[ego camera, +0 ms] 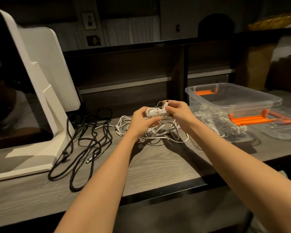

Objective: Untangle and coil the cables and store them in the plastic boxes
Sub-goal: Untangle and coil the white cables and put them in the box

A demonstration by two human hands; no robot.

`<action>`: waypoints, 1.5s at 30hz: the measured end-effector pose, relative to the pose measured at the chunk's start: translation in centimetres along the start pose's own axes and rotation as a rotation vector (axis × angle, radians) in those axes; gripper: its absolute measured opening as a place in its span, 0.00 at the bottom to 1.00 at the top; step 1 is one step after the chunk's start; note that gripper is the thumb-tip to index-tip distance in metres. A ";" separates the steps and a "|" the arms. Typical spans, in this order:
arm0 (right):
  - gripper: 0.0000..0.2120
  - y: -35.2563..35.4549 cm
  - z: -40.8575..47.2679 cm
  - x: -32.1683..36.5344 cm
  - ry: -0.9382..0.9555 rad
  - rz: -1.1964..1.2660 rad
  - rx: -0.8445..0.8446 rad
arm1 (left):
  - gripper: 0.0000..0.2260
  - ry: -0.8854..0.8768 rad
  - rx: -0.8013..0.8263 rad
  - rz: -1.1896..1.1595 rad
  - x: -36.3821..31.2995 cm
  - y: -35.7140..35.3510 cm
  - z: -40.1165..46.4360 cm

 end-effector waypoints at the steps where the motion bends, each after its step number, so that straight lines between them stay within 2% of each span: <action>1: 0.13 0.3 0.1 0.3 0.002 -0.007 -0.021 | 0.13 0.007 0.021 -0.037 -0.5 -0.2 -0.1; 6: 0.12 1.8 -0.9 3.3 0.020 -0.023 -0.051 | 0.08 -0.004 0.008 -0.069 -3.4 -0.8 0.1; 10: 0.22 2.7 -1.6 5.5 0.007 -0.059 0.010 | 0.14 -0.013 -0.047 0.024 -5.6 -1.7 0.7; 13: 0.19 4.7 -1.8 6.6 -0.011 -0.076 -0.037 | 0.14 -0.032 -0.036 0.030 -7.3 -3.2 1.0; 16: 0.08 7.2 -1.5 6.9 -0.016 -0.119 -0.107 | 0.12 -0.062 0.009 0.025 -9.0 -5.4 1.0; 18: 0.06 9.0 -1.2 6.7 -0.038 -0.136 -0.143 | 0.11 -0.071 0.032 0.034 -9.7 -6.9 1.3; 21: 0.11 12.1 -0.8 5.6 -0.098 -0.180 -0.217 | 0.13 -0.062 0.061 0.104 -10.2 -9.1 1.7; 24: 0.15 15.1 -0.4 4.7 -0.148 -0.265 -0.314 | 0.26 0.009 0.086 0.109 -9.7 -11.0 2.2; 25: 0.15 16.0 -0.3 4.5 -0.169 -0.314 -0.334 | 0.27 0.016 0.096 0.121 -9.5 -11.6 2.5; 28: 0.22 18.0 0.2 3.8 -0.219 -0.365 -0.386 | 0.22 -0.005 0.116 0.158 -9.3 -13.1 3.4; 30: 0.25 18.7 1.0 3.3 -0.243 -0.313 -0.406 | 0.16 -0.036 0.092 0.202 -9.3 -13.5 4.2; 33: 0.18 17.5 1.8 2.8 -0.314 -0.208 -0.235 | 0.10 -0.064 0.048 0.238 -9.2 -13.6 5.1; 35: 0.13 16.1 2.3 2.6 -0.303 -0.336 -0.075 | 0.09 -0.065 0.034 0.244 -9.0 -13.6 5.5; 37: 0.15 15.0 2.3 2.3 -0.298 -0.496 0.014 | 0.09 -0.072 0.020 0.235 -8.8 -13.2 5.6; 40: 0.16 14.6 2.5 2.1 -0.278 -0.616 0.018 | 0.08 -0.078 0.009 0.234 -8.8 -12.4 5.6; 45: 0.13 13.9 2.5 3.6 -0.193 -0.591 -0.015 | 0.08 -0.067 0.012 0.229 -9.2 -11.1 5.1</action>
Point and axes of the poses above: each hand's wrist, its own z-axis towards the middle knuckle, its own y-axis out of the back of the hand, x = y × z, the point moved 9 cm from there along z, towards the middle knuckle, and after that the axes turned 4 degrees about -z, right-handed, at the moved point
